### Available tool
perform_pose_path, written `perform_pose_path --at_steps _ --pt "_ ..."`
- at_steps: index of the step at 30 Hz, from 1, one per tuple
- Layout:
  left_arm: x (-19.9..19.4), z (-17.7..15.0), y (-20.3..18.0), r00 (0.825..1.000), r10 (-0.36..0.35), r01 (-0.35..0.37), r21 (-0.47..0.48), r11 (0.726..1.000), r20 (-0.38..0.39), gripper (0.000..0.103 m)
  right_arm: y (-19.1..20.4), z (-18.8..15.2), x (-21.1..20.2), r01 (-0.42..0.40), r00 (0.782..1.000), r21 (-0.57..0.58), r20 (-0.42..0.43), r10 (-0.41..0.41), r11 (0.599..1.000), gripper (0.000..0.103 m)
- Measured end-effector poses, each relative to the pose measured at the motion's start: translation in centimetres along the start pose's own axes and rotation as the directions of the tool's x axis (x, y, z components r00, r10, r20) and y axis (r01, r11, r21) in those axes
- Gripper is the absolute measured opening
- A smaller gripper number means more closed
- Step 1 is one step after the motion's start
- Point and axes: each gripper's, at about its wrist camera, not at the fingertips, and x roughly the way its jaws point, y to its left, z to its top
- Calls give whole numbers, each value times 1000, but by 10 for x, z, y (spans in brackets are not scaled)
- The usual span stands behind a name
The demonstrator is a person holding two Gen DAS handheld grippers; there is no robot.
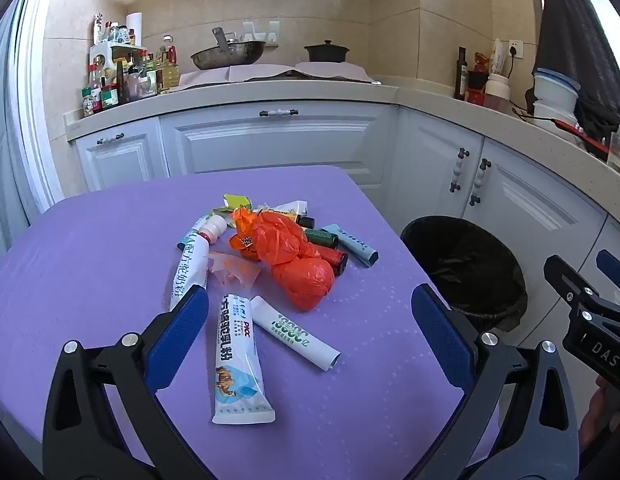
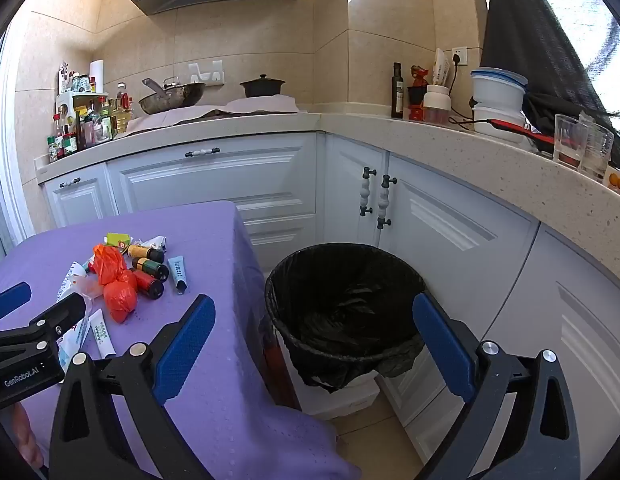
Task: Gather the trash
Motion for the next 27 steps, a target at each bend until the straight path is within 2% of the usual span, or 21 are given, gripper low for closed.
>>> perform_pose_path --at_steps 27 --pt "-12 6 6 1000 -7 7 -14 1000 -14 99 -4 5 -4 -4 1000 3 3 4 1000 96"
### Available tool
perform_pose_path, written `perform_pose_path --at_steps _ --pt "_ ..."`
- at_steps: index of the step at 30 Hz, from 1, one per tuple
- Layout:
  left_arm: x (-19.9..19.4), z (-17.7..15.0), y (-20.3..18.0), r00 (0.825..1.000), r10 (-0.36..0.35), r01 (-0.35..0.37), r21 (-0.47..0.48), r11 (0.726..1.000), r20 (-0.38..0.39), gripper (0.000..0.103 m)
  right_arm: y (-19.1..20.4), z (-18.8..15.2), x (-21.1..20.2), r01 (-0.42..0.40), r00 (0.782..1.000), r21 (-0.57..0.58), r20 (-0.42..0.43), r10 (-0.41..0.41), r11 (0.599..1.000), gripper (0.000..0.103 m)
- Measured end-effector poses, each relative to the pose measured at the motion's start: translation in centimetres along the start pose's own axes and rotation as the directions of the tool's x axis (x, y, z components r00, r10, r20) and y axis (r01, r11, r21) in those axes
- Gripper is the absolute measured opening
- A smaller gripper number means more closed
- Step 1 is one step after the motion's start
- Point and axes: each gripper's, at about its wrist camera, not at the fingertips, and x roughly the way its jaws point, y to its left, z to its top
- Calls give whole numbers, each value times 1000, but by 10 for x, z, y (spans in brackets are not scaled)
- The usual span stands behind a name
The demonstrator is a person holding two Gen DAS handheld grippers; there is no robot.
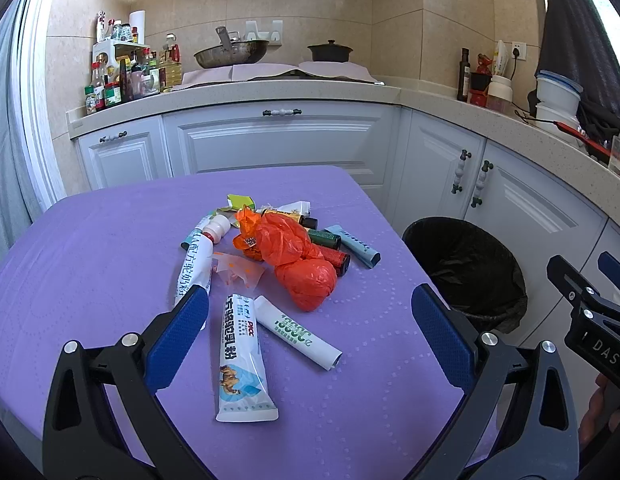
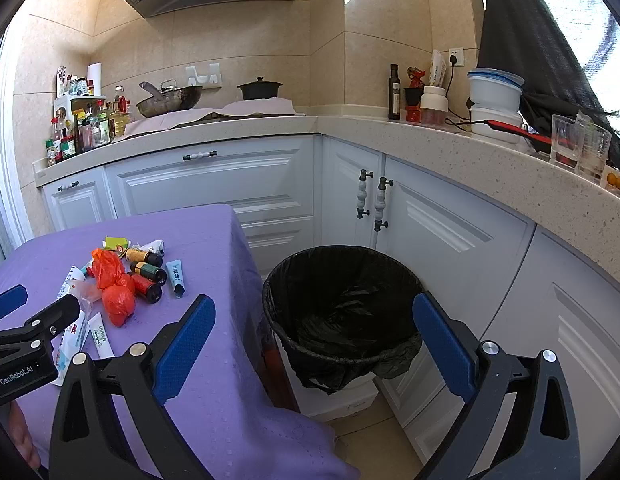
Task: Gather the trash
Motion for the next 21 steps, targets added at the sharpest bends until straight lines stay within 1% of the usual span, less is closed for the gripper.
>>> perform_pose_path --at_steps 5,6,21 --pt "-5 2 -1 1000 0 0 3 1000 -2 99 0 1 0 1 1000 1 1 -1 1000 96" --pt "9 -3 0 1000 1 -1 -4 1000 0 99 -1 1 0 2 1000 1 2 -2 1000 96" --pt "10 -4 0 1000 4 -4 -6 1000 0 99 -1 1 -1 1 1000 1 0 -1 1000 96"
